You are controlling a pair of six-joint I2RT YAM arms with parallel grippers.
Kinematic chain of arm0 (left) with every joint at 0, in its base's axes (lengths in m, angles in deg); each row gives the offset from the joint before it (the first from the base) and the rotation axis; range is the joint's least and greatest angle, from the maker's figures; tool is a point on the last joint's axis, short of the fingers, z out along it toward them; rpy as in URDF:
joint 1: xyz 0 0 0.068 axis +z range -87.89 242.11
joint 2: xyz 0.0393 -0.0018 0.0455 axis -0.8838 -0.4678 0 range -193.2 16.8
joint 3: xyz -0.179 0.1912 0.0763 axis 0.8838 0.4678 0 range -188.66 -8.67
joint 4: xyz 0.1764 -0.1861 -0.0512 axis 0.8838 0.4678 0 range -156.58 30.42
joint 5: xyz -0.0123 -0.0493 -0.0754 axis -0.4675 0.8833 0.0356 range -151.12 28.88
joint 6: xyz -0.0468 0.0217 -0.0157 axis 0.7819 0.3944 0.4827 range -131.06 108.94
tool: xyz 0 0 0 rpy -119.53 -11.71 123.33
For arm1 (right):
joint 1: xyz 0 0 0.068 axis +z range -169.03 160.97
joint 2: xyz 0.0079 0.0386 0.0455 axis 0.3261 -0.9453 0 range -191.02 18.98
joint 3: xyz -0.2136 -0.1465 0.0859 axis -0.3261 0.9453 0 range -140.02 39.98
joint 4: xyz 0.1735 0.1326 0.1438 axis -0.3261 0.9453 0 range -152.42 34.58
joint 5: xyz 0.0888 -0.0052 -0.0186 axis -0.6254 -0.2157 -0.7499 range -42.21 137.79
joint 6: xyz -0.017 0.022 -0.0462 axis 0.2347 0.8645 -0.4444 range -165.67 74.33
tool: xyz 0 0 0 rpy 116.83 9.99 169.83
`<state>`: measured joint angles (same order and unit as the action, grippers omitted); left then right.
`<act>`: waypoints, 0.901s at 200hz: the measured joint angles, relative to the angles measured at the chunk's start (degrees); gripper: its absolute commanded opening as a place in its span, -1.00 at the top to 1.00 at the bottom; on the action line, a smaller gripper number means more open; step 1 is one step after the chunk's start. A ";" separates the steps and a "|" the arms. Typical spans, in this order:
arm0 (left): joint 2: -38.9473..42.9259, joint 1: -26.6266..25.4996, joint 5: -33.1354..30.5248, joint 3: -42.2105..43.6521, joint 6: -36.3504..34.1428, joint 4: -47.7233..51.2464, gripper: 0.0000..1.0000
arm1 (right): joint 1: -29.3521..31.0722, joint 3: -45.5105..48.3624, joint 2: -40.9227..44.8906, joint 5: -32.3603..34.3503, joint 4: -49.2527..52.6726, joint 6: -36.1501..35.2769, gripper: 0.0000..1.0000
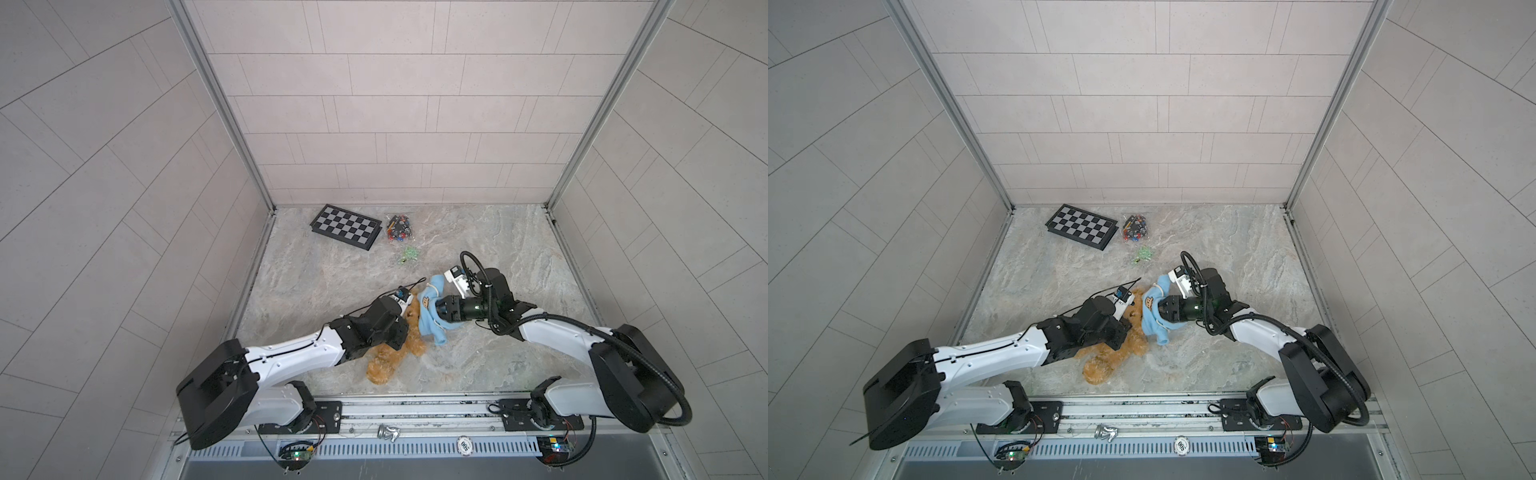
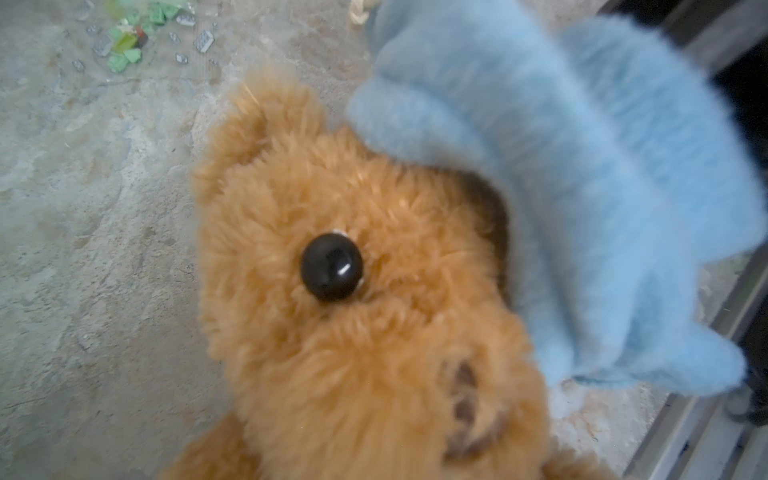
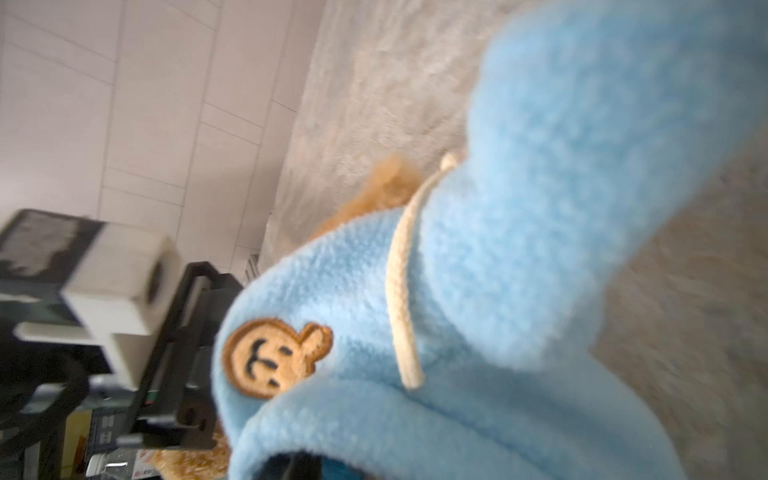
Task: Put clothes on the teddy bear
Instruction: 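Raise the bear with the left gripper while the right pulls the hoodie down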
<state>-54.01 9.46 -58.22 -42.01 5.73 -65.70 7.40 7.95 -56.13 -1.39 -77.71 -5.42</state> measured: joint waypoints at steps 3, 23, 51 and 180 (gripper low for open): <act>0.50 0.00 0.17 0.13 -0.26 -0.13 1.00 | 0.20 -0.24 0.63 -0.26 -0.02 -0.15 0.08; 4.04 -0.02 0.50 0.98 -1.86 -1.29 1.00 | 1.27 -1.81 3.80 -0.76 0.02 -0.81 0.06; 9.84 -0.26 1.05 2.97 -4.37 -2.32 1.00 | 2.03 -2.36 5.09 -0.74 -0.20 -1.40 -0.02; 17.94 -1.42 0.55 4.79 -14.56 0.02 1.00 | 7.23 -14.78 -1.01 -0.85 14.82 -10.10 0.54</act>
<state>-36.06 8.04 -57.68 -37.22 -8.82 -65.67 14.64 -6.82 -57.13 -2.25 -62.89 -15.52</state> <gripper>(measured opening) 0.140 0.297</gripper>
